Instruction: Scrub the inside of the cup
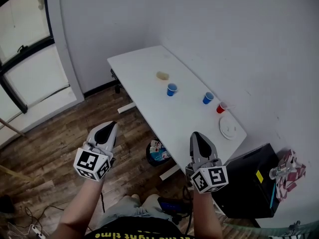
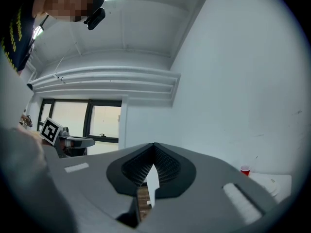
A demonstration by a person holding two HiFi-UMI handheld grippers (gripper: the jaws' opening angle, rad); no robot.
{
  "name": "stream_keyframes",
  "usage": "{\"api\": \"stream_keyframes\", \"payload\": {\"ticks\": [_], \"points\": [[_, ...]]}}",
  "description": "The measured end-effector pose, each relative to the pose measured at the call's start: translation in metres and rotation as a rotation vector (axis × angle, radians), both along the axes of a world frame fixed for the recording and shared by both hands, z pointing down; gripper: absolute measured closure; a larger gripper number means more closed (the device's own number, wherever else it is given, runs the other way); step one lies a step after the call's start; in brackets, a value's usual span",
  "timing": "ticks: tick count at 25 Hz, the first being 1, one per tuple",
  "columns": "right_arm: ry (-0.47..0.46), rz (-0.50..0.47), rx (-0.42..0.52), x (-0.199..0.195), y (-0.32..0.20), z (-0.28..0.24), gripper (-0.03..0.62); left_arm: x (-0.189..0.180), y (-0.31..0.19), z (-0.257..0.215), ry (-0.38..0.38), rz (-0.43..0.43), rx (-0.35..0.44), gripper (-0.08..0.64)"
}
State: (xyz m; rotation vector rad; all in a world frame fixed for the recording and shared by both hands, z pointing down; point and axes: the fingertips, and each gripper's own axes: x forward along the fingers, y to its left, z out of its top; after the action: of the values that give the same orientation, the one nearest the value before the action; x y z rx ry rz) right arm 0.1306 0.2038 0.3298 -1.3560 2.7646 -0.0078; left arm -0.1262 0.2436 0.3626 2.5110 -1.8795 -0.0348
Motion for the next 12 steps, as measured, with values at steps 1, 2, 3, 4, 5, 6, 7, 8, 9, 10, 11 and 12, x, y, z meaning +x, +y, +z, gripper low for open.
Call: {"api": "stream_keyframes", "payload": {"ticks": [1, 2, 3, 4, 5, 6, 7, 8, 9, 10, 11, 12], "points": [[0.000, 0.001, 0.000, -0.001, -0.003, 0.000, 0.586, -0.001, -0.003, 0.000, 0.002, -0.002, -0.001, 0.554], [0.000, 0.000, 0.000, -0.001, -0.005, -0.001, 0.586, -0.002, -0.006, 0.000, 0.004, -0.003, -0.001, 0.555], [0.001, -0.001, 0.000, -0.003, -0.007, -0.001, 0.586, -0.003, -0.008, 0.000, 0.004, -0.004, -0.001, 0.555], [0.001, -0.002, -0.001, -0.004, -0.009, -0.002, 0.586, -0.004, -0.010, 0.000, 0.005, -0.005, -0.001, 0.554], [0.002, -0.004, -0.001, -0.006, -0.011, -0.002, 0.586, -0.005, -0.012, 0.000, 0.005, -0.005, 0.000, 0.554], [0.004, -0.006, -0.001, -0.008, -0.013, -0.002, 0.586, -0.006, -0.013, 0.000, 0.006, -0.006, 0.001, 0.554], [0.005, -0.008, -0.001, -0.010, -0.015, -0.002, 0.586, -0.007, -0.015, 0.000, 0.005, -0.008, 0.001, 0.555], [0.005, -0.011, -0.001, -0.012, -0.018, -0.002, 0.586, -0.008, -0.017, 0.000, 0.003, -0.012, 0.001, 0.555], [0.003, -0.015, -0.002, -0.015, -0.021, -0.001, 0.586, -0.010, -0.019, 0.001, 0.000, -0.017, 0.002, 0.555], [0.002, -0.019, -0.003, -0.017, -0.024, 0.000, 0.586, -0.011, -0.022, 0.001, -0.001, -0.022, 0.001, 0.554], [0.002, -0.024, -0.004, -0.019, -0.028, 0.001, 0.586, -0.013, -0.025, 0.002, -0.001, -0.025, 0.000, 0.554], [0.002, -0.028, -0.004, -0.022, -0.031, 0.001, 0.586, -0.014, -0.028, 0.003, -0.001, -0.028, -0.001, 0.555]]}}
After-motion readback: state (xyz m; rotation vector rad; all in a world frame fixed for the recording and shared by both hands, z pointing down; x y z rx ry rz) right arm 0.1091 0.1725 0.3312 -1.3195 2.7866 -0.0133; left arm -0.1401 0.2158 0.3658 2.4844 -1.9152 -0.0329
